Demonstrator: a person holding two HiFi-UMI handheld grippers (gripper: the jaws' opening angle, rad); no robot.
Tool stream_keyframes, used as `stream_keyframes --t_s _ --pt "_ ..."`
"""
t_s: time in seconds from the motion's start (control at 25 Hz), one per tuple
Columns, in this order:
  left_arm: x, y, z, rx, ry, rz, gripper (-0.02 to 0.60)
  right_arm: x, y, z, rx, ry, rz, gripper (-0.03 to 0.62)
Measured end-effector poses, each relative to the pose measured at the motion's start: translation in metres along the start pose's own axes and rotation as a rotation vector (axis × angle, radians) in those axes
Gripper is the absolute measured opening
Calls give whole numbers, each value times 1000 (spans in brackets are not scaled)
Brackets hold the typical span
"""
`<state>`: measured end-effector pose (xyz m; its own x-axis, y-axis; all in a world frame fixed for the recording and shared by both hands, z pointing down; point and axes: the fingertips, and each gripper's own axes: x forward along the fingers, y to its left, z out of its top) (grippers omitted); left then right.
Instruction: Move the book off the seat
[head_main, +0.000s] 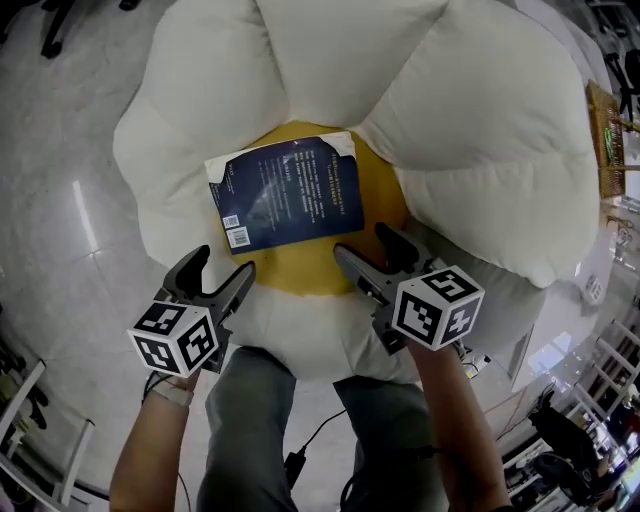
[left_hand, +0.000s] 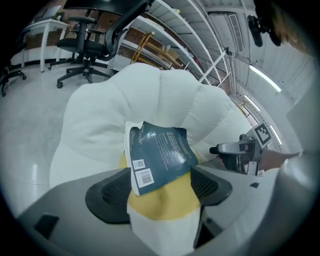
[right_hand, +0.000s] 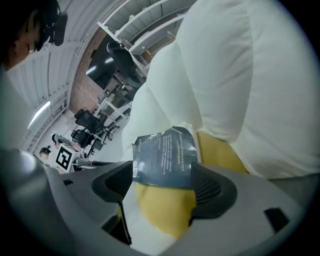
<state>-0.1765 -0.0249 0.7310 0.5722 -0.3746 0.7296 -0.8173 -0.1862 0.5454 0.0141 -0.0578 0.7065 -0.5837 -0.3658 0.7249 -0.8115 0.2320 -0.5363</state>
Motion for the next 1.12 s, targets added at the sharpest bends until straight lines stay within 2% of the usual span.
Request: stream_keyframes --t_s 0.16,0.44,0.68,0.88,1.12 --pt "24 19 -15 -2 13 7 354 26 -19 -15 23 12 -8 345" --pt "57 50 -23 -92 -19 18 354 58 -47 -19 58 5 -20 345" --pt "78 46 -24 -84 -20 -16 354 74 -56 -21 74 0 -38 345" --pt "88 43 -23 -114 -25 -39 360 85 -65 -29 66 -22 -85 345" --pt "88 42 -19 -138 -52 -43 362 88 -68 -29 83 -37 -43 350"
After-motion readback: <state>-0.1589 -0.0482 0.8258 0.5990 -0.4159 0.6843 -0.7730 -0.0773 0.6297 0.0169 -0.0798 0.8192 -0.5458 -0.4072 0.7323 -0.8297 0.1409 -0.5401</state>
